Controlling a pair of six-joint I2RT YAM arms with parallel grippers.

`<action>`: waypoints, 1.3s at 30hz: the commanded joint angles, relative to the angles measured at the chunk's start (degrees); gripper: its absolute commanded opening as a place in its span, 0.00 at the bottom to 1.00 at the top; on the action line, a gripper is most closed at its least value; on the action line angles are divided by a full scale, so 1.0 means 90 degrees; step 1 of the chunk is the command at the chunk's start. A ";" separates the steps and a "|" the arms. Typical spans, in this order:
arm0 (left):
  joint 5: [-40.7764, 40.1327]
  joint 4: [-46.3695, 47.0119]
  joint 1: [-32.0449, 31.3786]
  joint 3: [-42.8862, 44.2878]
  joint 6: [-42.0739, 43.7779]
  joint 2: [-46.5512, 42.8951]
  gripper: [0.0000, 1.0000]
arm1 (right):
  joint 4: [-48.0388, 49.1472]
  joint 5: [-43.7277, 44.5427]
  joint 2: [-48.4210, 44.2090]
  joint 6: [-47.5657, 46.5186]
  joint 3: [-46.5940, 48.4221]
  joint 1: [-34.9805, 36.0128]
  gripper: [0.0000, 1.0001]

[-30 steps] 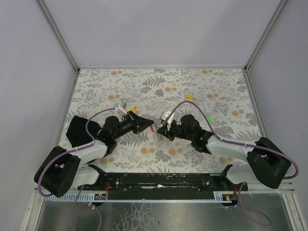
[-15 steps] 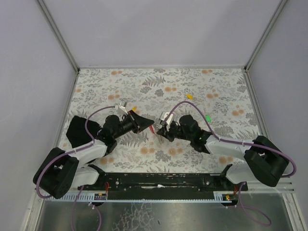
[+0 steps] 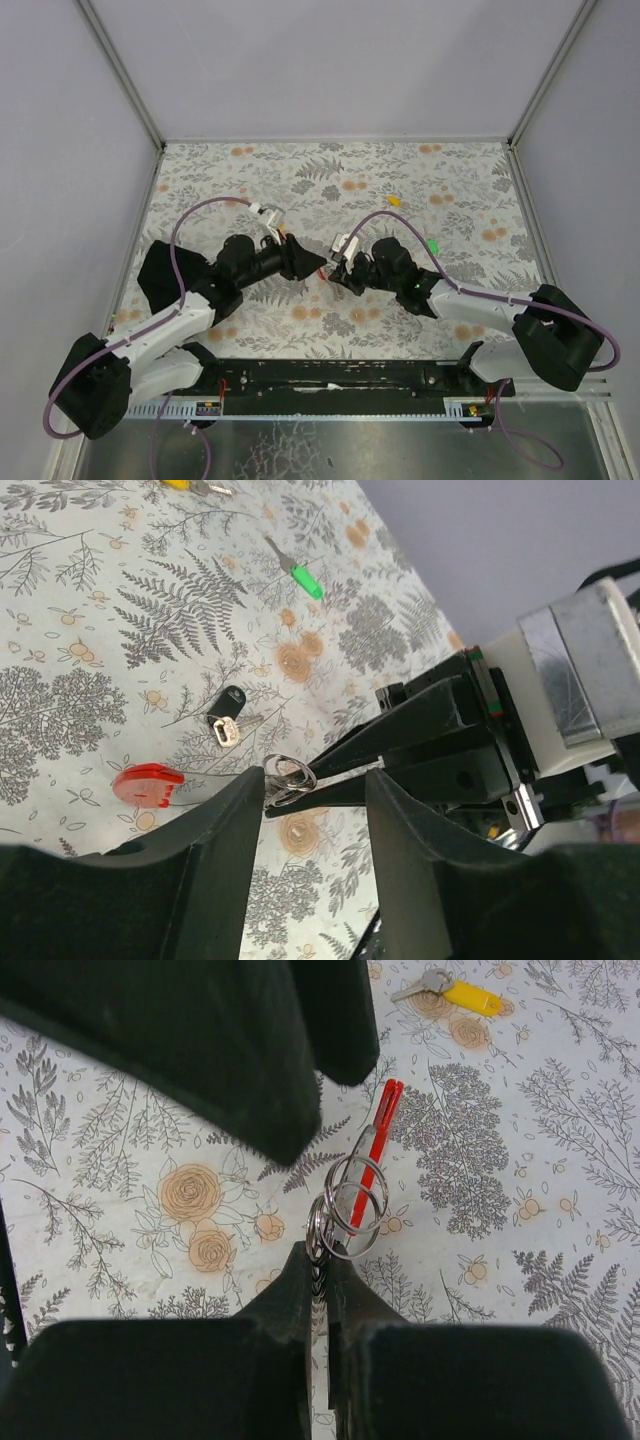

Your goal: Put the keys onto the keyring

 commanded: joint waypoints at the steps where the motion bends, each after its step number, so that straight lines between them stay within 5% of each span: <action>1: -0.0604 -0.0931 -0.0543 0.0622 0.1767 0.0095 0.45 | -0.0537 0.0095 -0.0214 -0.0355 0.0410 0.0024 0.00; 13: -0.1812 -0.3596 -0.1286 0.2335 0.2544 0.1035 0.50 | -0.0829 0.0230 -0.0400 -0.0577 0.0443 0.0043 0.00; 22: -0.2119 -0.4288 -0.1402 0.2796 0.2251 0.1316 0.50 | -0.1028 0.0846 -0.0345 -0.1047 0.0589 0.0245 0.00; 26: -0.2551 -0.3937 -0.1227 0.2381 0.1712 0.0774 0.54 | -0.0987 0.1279 -0.0364 -0.1549 0.0616 0.0444 0.00; 34: -0.1430 -0.2407 0.0114 0.0723 -0.0238 -0.0445 0.58 | -0.0320 0.1645 0.0036 -0.2585 0.0406 0.0876 0.00; 39: -0.1645 -0.1831 0.0511 -0.0351 -0.0994 -0.0995 0.59 | -0.0350 0.2221 0.0843 -0.3068 0.0706 0.1384 0.00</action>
